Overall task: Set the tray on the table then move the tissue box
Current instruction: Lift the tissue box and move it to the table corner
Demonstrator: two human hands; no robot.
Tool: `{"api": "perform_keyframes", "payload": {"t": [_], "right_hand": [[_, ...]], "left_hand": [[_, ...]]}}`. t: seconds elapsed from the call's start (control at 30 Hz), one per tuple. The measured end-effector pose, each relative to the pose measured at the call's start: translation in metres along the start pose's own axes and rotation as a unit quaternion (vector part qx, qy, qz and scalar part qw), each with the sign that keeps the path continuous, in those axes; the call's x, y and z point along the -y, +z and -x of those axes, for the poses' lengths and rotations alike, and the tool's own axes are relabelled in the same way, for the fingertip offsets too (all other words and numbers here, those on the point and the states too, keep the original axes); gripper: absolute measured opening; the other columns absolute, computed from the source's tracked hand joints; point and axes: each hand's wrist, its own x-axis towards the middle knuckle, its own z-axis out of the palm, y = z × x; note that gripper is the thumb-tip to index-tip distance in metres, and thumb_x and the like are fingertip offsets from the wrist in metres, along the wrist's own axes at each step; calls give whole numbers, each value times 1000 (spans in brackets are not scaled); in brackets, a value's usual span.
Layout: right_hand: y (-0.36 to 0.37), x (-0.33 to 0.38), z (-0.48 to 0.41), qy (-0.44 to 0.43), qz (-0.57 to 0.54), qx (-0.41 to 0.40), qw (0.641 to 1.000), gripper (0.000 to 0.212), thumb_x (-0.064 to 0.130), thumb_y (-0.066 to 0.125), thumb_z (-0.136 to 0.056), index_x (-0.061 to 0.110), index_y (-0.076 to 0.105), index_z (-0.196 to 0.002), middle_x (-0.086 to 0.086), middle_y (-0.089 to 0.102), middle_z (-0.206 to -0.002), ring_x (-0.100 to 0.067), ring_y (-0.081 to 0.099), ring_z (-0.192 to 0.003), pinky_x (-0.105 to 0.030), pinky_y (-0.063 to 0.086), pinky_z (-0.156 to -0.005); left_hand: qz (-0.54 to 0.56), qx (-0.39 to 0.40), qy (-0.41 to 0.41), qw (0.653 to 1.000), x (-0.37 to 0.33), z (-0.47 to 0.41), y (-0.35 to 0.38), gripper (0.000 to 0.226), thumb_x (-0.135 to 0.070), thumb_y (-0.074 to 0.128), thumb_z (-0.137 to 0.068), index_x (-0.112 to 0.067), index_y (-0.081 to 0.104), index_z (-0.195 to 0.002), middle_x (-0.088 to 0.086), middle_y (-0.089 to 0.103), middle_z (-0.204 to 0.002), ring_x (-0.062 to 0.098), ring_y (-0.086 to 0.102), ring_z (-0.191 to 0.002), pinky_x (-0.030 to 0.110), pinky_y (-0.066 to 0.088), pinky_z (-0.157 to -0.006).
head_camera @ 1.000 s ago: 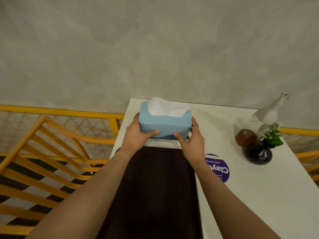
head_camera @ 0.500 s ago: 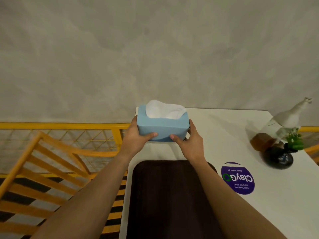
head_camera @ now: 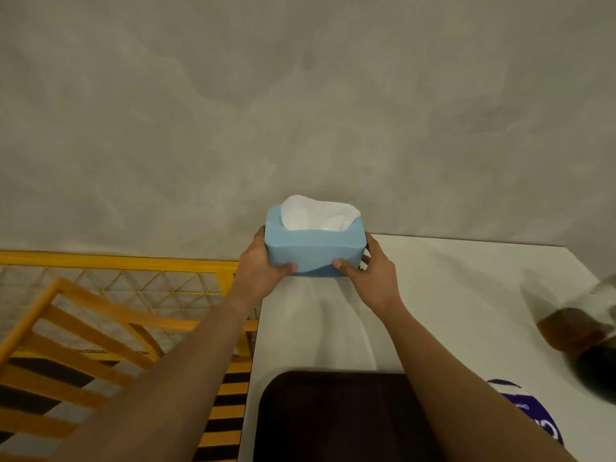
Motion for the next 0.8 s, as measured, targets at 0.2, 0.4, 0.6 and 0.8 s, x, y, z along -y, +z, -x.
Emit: {"api": "perform_keyframes", "payload": {"t": [0.2,0.4,0.6,0.8], "right_hand": [[13,-15,-22,5,-2,10,1000,84,44,85,-81,29,41,-152,29,52,-122,-15,60,-120,-1,44,-75],[14,-24,-29,12,-7,14,1000,86,44,84,-82,28,39,-153,28,53,-124,-11,59,-116,0,46,-75],[15,-28,-35,12,-1,23,1000,84,47,82,-83,29,39,-152,31,52,-121,-8,57,-111,0,46,-72],[13,-33,-43,22,21,67,997,89,47,82,-83,31,32,-155,18,54,-129,-10,55,-111,-9,43,-78]], "left_hand": [[-11,3,4,1000,15,-23,5,86,-20,89,-74,-24,41,-146,-6,60,-128,12,55,-111,5,45,-70],[-11,10,8,1000,27,-33,11,86,-20,89,-75,-24,41,-146,-10,57,-123,12,53,-109,-1,43,-67],[-14,24,7,1000,32,-41,13,87,-24,88,-77,-25,38,-148,-10,56,-127,11,52,-112,6,42,-74],[-22,42,4,999,35,-49,13,85,-25,85,-81,-27,35,-149,-10,54,-129,10,50,-112,4,42,-71]]}}
